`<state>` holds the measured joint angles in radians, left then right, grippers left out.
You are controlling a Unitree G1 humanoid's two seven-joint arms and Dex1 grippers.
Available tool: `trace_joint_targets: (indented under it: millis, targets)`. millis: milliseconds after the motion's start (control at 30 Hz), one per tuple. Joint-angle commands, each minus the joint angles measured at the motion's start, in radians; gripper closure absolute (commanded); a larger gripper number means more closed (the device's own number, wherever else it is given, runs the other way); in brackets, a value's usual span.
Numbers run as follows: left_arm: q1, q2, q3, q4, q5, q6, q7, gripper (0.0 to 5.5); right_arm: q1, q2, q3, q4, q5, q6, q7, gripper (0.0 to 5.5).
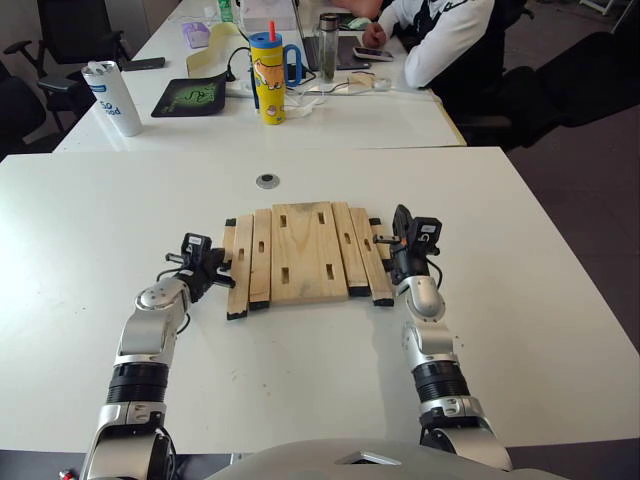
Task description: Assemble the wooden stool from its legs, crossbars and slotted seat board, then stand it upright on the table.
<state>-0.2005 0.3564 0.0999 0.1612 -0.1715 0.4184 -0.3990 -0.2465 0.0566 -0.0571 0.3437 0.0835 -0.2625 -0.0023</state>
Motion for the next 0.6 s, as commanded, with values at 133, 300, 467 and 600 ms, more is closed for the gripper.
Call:
trace_joint_targets:
  millis: [133,300,467,600]
  targets:
    - [0.026,0.092,-0.002,-0.097,-0.043,0.095,-0.110,5.46,0.001,0.000,-0.001,0.002,-0.010,-0.005,-0.008,5.50]
    - [0.062,0.126,-0.020,-0.131,-0.045,0.157,-0.147,5.46,0.000,-0.001,-0.002,0.005,-0.010,-0.007,-0.008,5.50]
    - [0.083,0.137,-0.041,-0.166,-0.054,0.186,-0.184,5.46,0.000,0.000,-0.002,0.007,-0.011,-0.008,-0.008,5.50]
    - [0.100,0.148,-0.069,-0.172,-0.039,0.192,-0.194,5.46,0.005,-0.001,-0.001,0.003,-0.011,-0.006,-0.006,5.50]
